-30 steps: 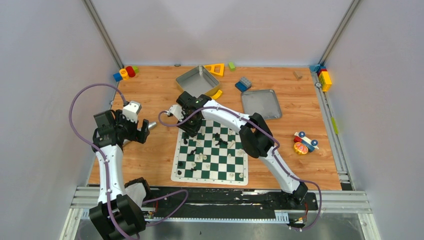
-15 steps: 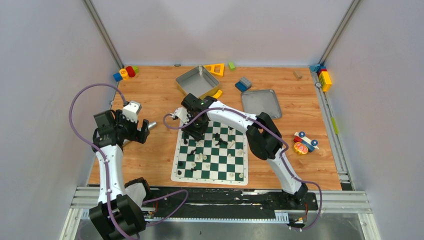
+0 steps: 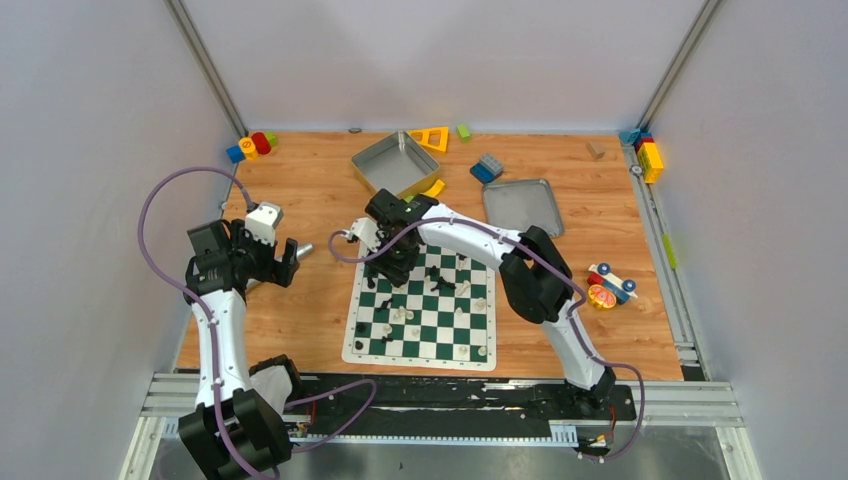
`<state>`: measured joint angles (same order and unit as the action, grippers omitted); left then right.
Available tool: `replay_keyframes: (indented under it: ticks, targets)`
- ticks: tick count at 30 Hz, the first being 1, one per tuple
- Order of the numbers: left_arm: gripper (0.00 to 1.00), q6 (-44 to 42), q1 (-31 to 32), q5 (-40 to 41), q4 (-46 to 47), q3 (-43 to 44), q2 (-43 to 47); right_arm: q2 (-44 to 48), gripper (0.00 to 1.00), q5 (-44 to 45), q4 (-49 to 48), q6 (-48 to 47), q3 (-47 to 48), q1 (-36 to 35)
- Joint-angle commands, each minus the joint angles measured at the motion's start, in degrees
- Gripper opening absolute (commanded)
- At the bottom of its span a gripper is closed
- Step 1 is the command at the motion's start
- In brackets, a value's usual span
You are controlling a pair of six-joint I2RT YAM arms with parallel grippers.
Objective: Set up the chess pieces on the board
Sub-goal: Pick up the chess piece from the chessboard.
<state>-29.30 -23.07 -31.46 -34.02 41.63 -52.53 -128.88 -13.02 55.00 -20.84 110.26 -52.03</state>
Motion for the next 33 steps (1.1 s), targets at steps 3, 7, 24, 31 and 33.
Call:
replay_keyframes:
  ticks: [3,7,24,31,33]
  targets:
    - [1.00,0.7,-0.5,-0.8,1.5,0.0,0.2,8.0,0.45,-3.6,-4.1,-1.8,-4.8,-2.9]
    - [1.00,1.3,-0.5,-0.1,1.6,0.1,0.3,8.2,0.45,-4.5,-5.1,-2.7,-6.5,-5.1]
    - [1.00,0.9,-0.6,0.1,1.1,-0.1,1.0,3.6,0.48,-0.7,-7.4,-13.9,-7.1,-8.0]
    - [1.00,0.8,-0.5,0.1,1.1,0.0,0.9,4.2,0.48,-2.2,-8.4,-18.8,-9.4,-7.9]
    - [1.00,0.7,-0.5,0.1,1.1,-0.1,0.8,4.2,0.48,-2.5,-8.9,-19.7,-9.8,-7.9]
